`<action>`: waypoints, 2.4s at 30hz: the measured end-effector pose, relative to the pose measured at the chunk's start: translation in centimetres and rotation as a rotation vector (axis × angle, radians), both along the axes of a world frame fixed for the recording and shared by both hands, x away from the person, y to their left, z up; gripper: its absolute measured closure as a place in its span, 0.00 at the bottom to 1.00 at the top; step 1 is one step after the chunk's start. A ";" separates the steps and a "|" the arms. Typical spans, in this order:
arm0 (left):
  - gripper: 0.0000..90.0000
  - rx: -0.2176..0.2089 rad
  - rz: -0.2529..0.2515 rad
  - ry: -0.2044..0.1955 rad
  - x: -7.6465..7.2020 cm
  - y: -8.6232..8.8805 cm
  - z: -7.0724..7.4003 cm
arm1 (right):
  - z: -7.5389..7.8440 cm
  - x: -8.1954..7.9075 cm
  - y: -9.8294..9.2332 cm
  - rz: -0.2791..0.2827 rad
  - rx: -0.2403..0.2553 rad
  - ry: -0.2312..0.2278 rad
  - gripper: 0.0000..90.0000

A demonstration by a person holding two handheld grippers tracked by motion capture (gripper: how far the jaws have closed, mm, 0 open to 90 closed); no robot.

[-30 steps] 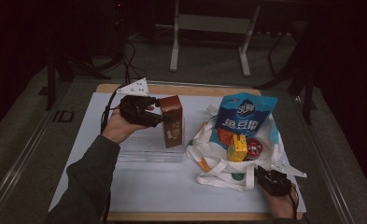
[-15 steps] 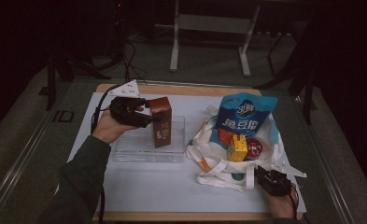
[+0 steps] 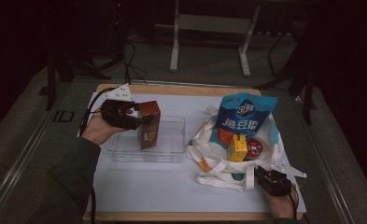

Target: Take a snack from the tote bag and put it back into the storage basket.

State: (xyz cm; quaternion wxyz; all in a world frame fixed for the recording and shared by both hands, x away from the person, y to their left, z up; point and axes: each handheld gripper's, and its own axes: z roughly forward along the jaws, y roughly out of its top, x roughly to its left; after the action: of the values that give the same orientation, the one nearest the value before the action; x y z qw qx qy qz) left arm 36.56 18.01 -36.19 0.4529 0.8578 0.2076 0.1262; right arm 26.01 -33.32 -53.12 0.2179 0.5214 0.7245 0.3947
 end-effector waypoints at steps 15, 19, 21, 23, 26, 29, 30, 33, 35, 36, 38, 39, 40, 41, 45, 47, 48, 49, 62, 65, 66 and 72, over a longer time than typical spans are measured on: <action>0.47 0.138 -0.013 0.061 0.3 0.3 -1.3 | 0.0 0.0 0.0 0.000 -0.001 0.000 0.83; 0.47 0.193 -0.032 0.075 0.4 -0.5 -1.9 | 0.0 0.0 0.0 0.000 0.000 0.000 0.83; 0.47 0.209 -0.039 0.082 0.5 -0.8 -2.2 | 0.0 0.0 0.0 -0.001 0.000 0.000 0.83; 0.47 0.206 -0.047 0.085 0.7 -1.1 -2.2 | 0.0 0.0 0.0 -0.001 0.000 0.000 0.83; 0.46 0.195 -0.061 0.100 0.9 -1.5 -2.4 | 0.0 0.0 0.0 -0.001 0.000 0.000 0.83; 0.45 0.165 -0.072 0.119 1.3 -2.1 -2.7 | 0.0 0.0 0.0 0.000 0.000 0.000 0.83; 0.45 0.156 -0.074 0.124 1.4 -2.3 -2.8 | 0.0 0.0 0.0 -0.001 0.000 0.000 0.83; 0.43 0.113 -0.083 0.142 1.7 -3.1 -3.4 | 0.0 0.0 0.0 -0.001 0.001 0.000 0.83; 0.43 0.099 -0.091 0.153 1.9 -3.8 -3.8 | 0.0 0.0 0.0 -0.001 0.003 0.002 0.83; 0.42 0.095 -0.095 0.158 2.0 -4.2 -4.0 | 0.0 0.0 0.0 -0.001 0.003 0.002 0.83; 0.41 0.086 -0.098 0.170 2.1 -4.8 -4.4 | 0.0 0.0 0.0 -0.001 0.004 0.002 0.83; 0.41 0.088 -0.102 0.178 2.2 -5.2 -4.6 | 0.0 0.0 0.0 -0.001 0.004 0.002 0.83; 0.41 0.093 -0.108 0.183 2.3 -5.6 -4.8 | 0.0 0.0 0.0 -0.001 0.004 0.002 0.83; 0.40 0.101 -0.109 0.185 2.3 -6.0 -5.0 | 0.0 0.0 0.0 -0.001 0.004 0.001 0.83; 0.40 0.143 -0.129 0.195 2.4 -7.3 -5.7 | 0.0 0.0 0.0 -0.001 0.004 0.001 0.83; 0.39 0.151 -0.131 0.204 2.4 -7.8 -6.1 | 0.0 0.0 0.0 0.000 0.006 0.001 0.83; 0.39 0.156 -0.130 0.211 2.4 -8.0 -6.3 | 0.0 0.0 -0.1 0.000 0.007 0.001 0.83; 0.39 0.156 -0.129 0.212 2.4 -8.1 -6.4 | 0.0 0.0 -0.1 0.000 0.006 0.001 0.83; 0.36 0.161 -0.110 0.233 2.3 -8.3 -7.5 | 0.0 0.0 0.0 0.000 0.005 0.001 0.83; 0.35 0.174 -0.120 0.239 2.2 -8.5 -7.8 | 0.0 0.0 0.0 0.000 0.005 0.001 0.83; 0.35 0.179 -0.120 0.241 2.2 -8.6 -7.9 | 0.0 0.0 0.0 0.000 0.005 0.001 0.83; 0.34 0.188 -0.110 0.261 2.2 -8.9 -8.6 | 0.0 0.0 0.0 0.000 0.006 0.001 0.83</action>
State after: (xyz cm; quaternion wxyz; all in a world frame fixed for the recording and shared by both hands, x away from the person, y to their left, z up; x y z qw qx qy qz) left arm 38.80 9.16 -44.83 0.3460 0.9156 0.2047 0.0075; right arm 25.97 -33.37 -53.14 0.2160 0.5224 0.7232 0.3966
